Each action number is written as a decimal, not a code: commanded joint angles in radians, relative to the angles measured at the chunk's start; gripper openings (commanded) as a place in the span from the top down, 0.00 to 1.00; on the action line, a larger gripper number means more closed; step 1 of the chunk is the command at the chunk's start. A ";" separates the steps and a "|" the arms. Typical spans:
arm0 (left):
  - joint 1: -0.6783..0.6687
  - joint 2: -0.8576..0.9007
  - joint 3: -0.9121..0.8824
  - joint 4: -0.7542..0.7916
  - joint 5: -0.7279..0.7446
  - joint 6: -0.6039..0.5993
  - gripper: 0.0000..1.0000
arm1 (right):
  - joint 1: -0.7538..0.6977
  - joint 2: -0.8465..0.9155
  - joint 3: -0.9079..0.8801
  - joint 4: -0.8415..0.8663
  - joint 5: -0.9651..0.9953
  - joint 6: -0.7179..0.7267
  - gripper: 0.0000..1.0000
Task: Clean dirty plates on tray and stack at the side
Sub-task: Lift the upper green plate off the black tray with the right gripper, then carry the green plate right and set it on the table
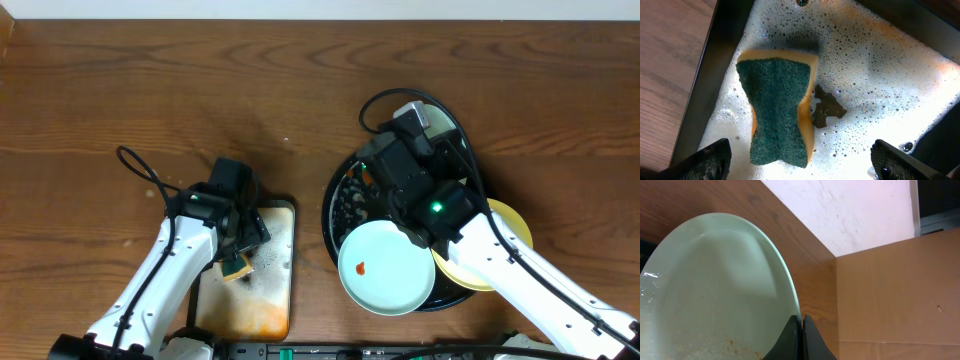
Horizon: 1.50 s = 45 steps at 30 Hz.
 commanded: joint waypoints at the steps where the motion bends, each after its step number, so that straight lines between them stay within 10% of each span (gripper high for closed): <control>1: 0.004 0.005 -0.001 -0.003 -0.005 0.003 0.10 | 0.005 -0.017 0.014 0.003 0.042 -0.010 0.99; 45: 0.004 0.005 -0.001 -0.003 -0.005 0.002 0.10 | 0.063 -0.017 0.014 0.014 0.074 -0.043 0.99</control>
